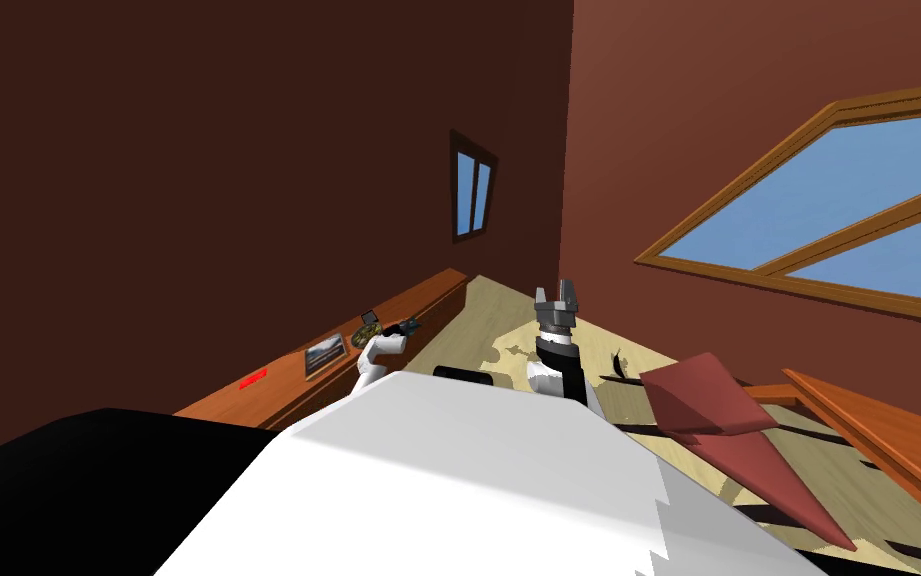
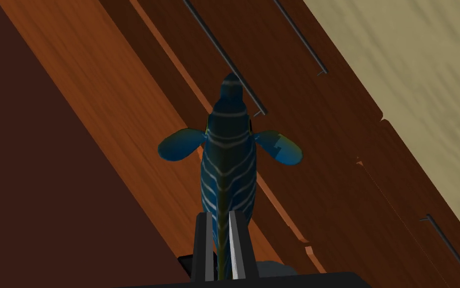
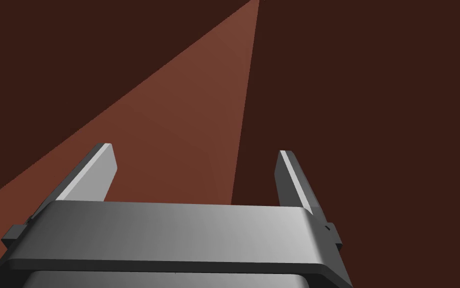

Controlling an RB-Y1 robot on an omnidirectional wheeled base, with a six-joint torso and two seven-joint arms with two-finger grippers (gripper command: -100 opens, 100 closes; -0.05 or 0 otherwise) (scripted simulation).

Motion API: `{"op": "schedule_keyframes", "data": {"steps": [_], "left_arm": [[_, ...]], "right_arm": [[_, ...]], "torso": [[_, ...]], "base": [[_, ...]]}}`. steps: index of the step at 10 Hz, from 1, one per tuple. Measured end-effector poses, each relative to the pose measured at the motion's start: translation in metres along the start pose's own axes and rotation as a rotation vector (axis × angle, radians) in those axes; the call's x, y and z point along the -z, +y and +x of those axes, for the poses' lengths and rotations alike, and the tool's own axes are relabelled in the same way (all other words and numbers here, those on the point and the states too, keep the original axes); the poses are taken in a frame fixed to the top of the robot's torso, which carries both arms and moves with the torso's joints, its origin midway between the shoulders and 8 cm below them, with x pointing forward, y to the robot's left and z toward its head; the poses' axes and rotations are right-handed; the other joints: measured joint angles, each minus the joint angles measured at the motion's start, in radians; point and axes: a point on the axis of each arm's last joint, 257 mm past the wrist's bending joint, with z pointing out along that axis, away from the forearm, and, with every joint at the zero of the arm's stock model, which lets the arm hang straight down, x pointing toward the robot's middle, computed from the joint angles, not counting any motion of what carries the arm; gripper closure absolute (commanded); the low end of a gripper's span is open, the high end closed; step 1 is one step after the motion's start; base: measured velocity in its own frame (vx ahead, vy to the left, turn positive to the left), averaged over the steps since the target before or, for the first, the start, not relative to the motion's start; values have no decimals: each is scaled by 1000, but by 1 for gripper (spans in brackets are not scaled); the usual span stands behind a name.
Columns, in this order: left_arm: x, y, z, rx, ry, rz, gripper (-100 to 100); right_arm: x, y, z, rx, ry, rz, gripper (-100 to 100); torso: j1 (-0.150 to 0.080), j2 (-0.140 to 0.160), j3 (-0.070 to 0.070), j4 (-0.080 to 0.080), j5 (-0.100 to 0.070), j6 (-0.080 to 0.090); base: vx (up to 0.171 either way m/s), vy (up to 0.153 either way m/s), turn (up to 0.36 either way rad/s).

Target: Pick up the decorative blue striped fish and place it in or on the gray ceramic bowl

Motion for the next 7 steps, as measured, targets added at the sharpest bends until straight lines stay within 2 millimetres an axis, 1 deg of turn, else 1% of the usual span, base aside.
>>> {"op": "schedule_keyframes", "data": {"steps": [1,2,3,4,5,6,7], "left_arm": [[3,-4,-7,-9,-14,8,100],[6,-6,-15,-20,-30,13,100],[9,-14,-28,-39,-56,20,100],[13,-20,-46,-62,-89,24,100],[16,-19,-66,-88,-126,25,100],[21,-20,-88,-115,-164,27,100],[23,-26,-106,-142,-204,26,100]], "right_arm": [[0,0,0,0,0,0,0],[0,0,0,0,0,0,0],[0,0,0,0,0,0,0],[0,0,0,0,0,0,0],[0,0,0,1,0,0,0],[0,0,0,1,0,1,0],[0,0,0,1,0,1,0]], "torso": [[0,0,0,0,0,0],[2,-1,0,0,0,-1],[6,-3,-1,0,0,-1],[10,-6,-3,0,0,-2],[15,-8,-4,-1,1,-2],[19,-11,-6,-1,1,-2],[20,-16,-8,-2,2,-1]], "base": [[-93,-61,29],[-57,-8,72],[-10,49,85],[34,109,112],[78,158,132],[136,169,149],[129,193,137]]}}
